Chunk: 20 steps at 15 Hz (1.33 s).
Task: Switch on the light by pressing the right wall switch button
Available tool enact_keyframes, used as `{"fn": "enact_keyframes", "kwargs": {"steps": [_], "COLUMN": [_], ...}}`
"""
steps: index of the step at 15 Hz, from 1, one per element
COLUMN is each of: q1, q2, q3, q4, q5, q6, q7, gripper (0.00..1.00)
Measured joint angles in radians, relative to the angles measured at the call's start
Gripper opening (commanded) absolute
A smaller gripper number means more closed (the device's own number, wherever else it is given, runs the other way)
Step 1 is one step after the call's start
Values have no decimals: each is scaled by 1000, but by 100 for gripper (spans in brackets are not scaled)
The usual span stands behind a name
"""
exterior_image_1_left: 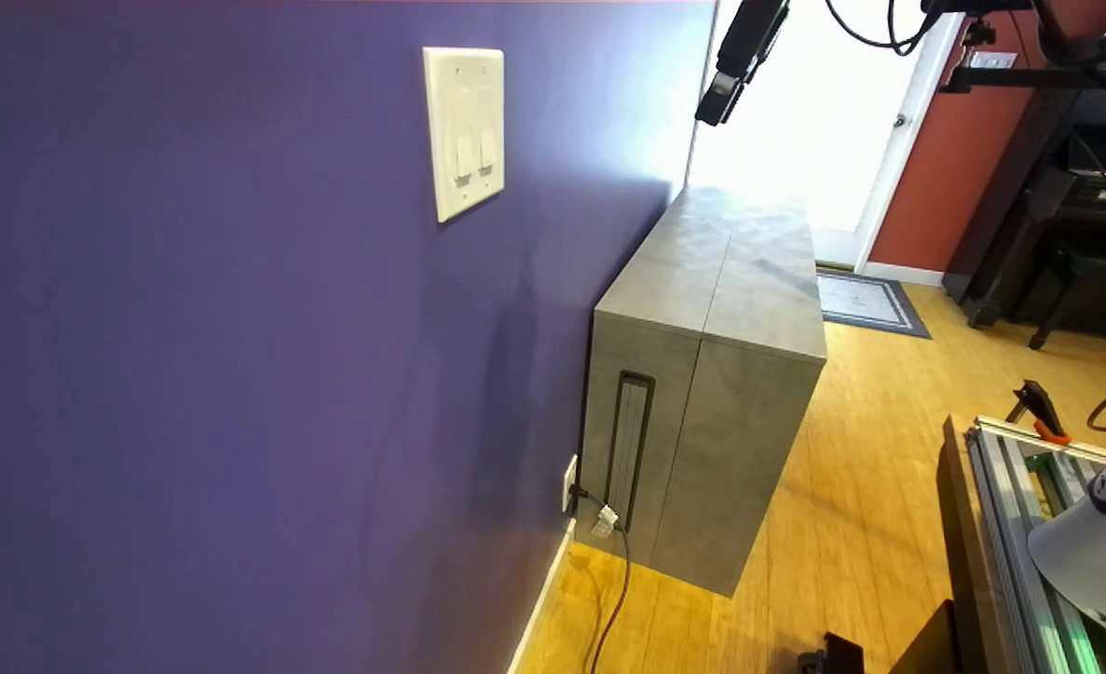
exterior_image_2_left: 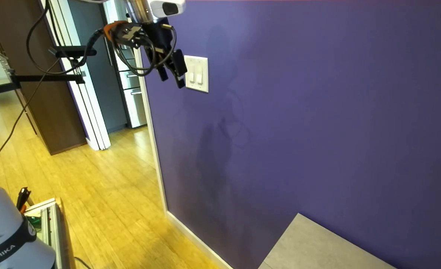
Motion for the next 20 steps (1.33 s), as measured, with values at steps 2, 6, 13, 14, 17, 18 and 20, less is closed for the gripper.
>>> {"fn": "enact_keyframes", "kwargs": {"steps": [2,6,13,14,17,18,20], "q1": [26,73,80,84,98,101,102], "q2": [30,68,152,164,199,213,245], "q3": [1,5,11,11,11,12,15], "q4": [18,42,79,87,113,121,137], "q5": [42,137,281,305,357,366,384], "q6": [25,30,147,155,187,205,245], "q7": [-14,-41,-43,-48,-57,-58,-62], "gripper": [46,18,0,0,0,0,0]}}
